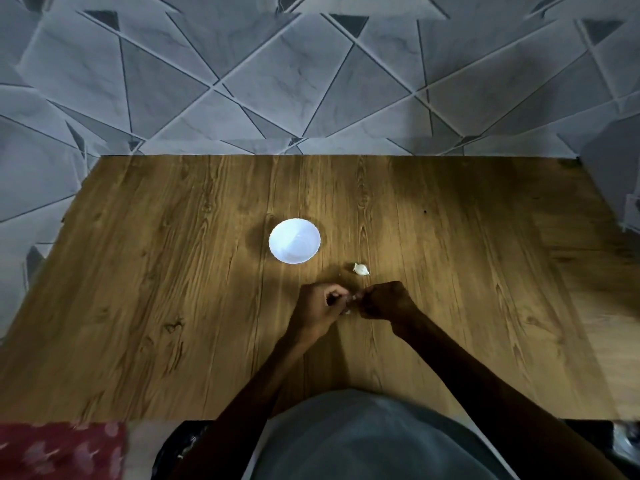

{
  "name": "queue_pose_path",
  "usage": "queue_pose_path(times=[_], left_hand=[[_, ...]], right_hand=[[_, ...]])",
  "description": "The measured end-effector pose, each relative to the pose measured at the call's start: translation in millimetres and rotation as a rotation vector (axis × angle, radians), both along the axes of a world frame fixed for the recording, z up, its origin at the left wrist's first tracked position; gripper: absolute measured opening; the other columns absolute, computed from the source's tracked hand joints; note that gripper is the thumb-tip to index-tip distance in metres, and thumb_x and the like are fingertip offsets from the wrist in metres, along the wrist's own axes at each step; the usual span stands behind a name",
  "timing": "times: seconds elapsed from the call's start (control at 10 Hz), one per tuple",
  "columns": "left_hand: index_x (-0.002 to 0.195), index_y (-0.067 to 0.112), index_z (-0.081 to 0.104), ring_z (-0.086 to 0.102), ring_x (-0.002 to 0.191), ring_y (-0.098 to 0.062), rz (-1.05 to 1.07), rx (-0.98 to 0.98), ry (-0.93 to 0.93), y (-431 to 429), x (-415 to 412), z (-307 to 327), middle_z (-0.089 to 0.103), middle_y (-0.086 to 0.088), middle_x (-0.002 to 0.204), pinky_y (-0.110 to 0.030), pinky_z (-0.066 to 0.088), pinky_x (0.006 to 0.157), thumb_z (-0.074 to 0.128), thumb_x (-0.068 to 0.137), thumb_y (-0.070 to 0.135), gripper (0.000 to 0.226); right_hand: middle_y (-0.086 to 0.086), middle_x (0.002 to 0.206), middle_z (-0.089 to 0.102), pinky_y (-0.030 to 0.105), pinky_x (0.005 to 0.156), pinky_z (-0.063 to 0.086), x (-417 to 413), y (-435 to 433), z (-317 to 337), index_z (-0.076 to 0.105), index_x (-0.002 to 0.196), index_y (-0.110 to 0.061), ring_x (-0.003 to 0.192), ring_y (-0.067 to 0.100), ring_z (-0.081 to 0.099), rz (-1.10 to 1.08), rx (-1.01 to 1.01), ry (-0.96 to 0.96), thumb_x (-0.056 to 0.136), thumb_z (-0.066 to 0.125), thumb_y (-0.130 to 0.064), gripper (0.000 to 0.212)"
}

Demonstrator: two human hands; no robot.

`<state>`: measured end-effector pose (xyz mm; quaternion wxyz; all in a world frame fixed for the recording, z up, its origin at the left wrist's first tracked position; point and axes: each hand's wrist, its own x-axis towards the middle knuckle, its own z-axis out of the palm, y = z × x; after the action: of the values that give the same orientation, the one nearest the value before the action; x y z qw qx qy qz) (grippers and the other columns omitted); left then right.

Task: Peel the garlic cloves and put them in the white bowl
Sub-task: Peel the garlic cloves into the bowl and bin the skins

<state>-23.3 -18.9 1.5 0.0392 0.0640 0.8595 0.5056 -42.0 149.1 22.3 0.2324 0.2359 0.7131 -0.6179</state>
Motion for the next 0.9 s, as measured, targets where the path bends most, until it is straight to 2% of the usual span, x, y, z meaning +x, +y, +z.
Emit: queue_pose_path(times=[0.1, 0.2, 0.3, 0.4, 0.5, 0.6, 0.7, 0.8, 0.9], left_hand=[[0.093, 0.012, 0.075, 0.065, 0.076, 0.001, -0.024, -0.154, 0.112, 4.2, 4.2, 0.3, 0.074, 0.006, 0.086, -0.008, 0.046, 0.068, 0.068, 0.088, 0.013, 0.009], [0.09, 0.003, 0.074, 0.066, 0.067, -0.001, 0.164, 0.182, -0.251, 10.3, 6.8, 8.2, 0.072, -0.001, 0.079, -0.007, 0.046, 0.06, 0.067, 0.089, 0.006, 0.008], [0.079, -0.006, 0.07, 0.069, 0.056, -0.014, 0.566, 0.982, -0.988, 8.8, -1.3, 23.3, 0.07, -0.017, 0.069, -0.016, 0.055, 0.053, 0.058, 0.09, -0.006, 0.017], [0.074, -0.009, 0.07, 0.07, 0.056, -0.017, 0.632, 1.137, -1.121, 5.4, -2.1, 26.1, 0.07, -0.02, 0.071, -0.02, 0.056, 0.051, 0.055, 0.092, -0.007, 0.023], [0.087, 0.002, 0.072, 0.068, 0.066, -0.001, 0.301, 0.44, -0.535, 6.2, 5.0, 22.9, 0.072, -0.002, 0.078, -0.012, 0.052, 0.061, 0.062, 0.091, 0.002, 0.011], [0.097, 0.013, 0.074, 0.066, 0.077, -0.002, 0.041, -0.247, 0.038, 5.2, 6.0, 7.4, 0.073, 0.005, 0.087, -0.016, 0.052, 0.071, 0.064, 0.091, 0.013, 0.012], [0.092, 0.006, 0.073, 0.066, 0.072, -0.004, 0.228, 0.073, -0.199, 6.9, 9.1, 11.1, 0.073, 0.0, 0.083, -0.01, 0.05, 0.065, 0.064, 0.091, 0.006, 0.01], [0.082, -0.009, 0.064, 0.068, 0.051, -0.014, 0.655, 1.059, -1.004, 6.2, 0.5, 27.3, 0.069, -0.015, 0.067, -0.017, 0.056, 0.053, 0.053, 0.094, -0.006, 0.016], [0.08, -0.01, 0.062, 0.068, 0.049, -0.018, 0.713, 1.191, -1.124, 2.4, 0.0, 23.4, 0.068, -0.018, 0.063, -0.019, 0.056, 0.053, 0.049, 0.095, -0.008, 0.021]], right_hand=[[0.012, 0.074, 0.07, 0.025, 0.052, 0.055, -0.4, -0.5, 1.2, 0.07, 0.08, -0.001, 0.066, 0.02, 0.068, -0.059, -0.091, -0.175, 0.088, 0.067, 0.0, 0.008], [0.013, 0.073, 0.071, 0.024, 0.051, 0.056, 1.8, -1.8, 0.6, 0.071, 0.08, 0.004, 0.058, 0.017, 0.07, -0.045, -0.032, -0.064, 0.088, 0.065, 0.002, 0.009], [0.014, 0.074, 0.071, 0.023, 0.053, 0.056, 4.4, -1.9, 3.9, 0.071, 0.081, 0.007, 0.059, 0.016, 0.069, 0.027, 0.006, 0.171, 0.088, 0.055, 0.013, 0.018], [0.017, 0.076, 0.072, 0.026, 0.056, 0.058, 5.9, -2.9, 3.3, 0.071, 0.078, 0.006, 0.062, 0.019, 0.068, 0.078, 0.055, 0.298, 0.086, 0.056, 0.015, 0.019], [0.019, 0.076, 0.072, 0.028, 0.053, 0.057, 4.9, -8.0, -2.8, 0.071, 0.077, 0.005, 0.062, 0.023, 0.068, -0.014, 0.048, 0.202, 0.088, 0.059, 0.009, 0.017], [0.017, 0.072, 0.073, 0.028, 0.05, 0.057, 0.6, -16.5, -8.9, 0.073, 0.081, 0.006, 0.06, 0.023, 0.071, -0.157, 0.006, -0.053, 0.087, 0.07, -0.003, 0.011], [0.021, 0.075, 0.073, 0.042, 0.066, 0.061, 0.7, -18.1, -10.8, 0.072, 0.08, 0.007, 0.067, 0.032, 0.072, -0.138, -0.001, -0.022, 0.089, 0.065, 0.001, 0.012], [0.022, 0.075, 0.072, 0.04, 0.065, 0.061, 4.2, -14.2, -4.6, 0.071, 0.076, 0.004, 0.067, 0.034, 0.071, -0.001, 0.016, 0.182, 0.086, 0.058, 0.013, 0.019], [0.013, 0.069, 0.072, 0.024, 0.055, 0.057, 2.5, -13.2, -1.5, 0.072, 0.076, 0.005, 0.059, 0.017, 0.07, 0.088, 0.094, 0.288, 0.081, 0.061, 0.017, 0.018]])
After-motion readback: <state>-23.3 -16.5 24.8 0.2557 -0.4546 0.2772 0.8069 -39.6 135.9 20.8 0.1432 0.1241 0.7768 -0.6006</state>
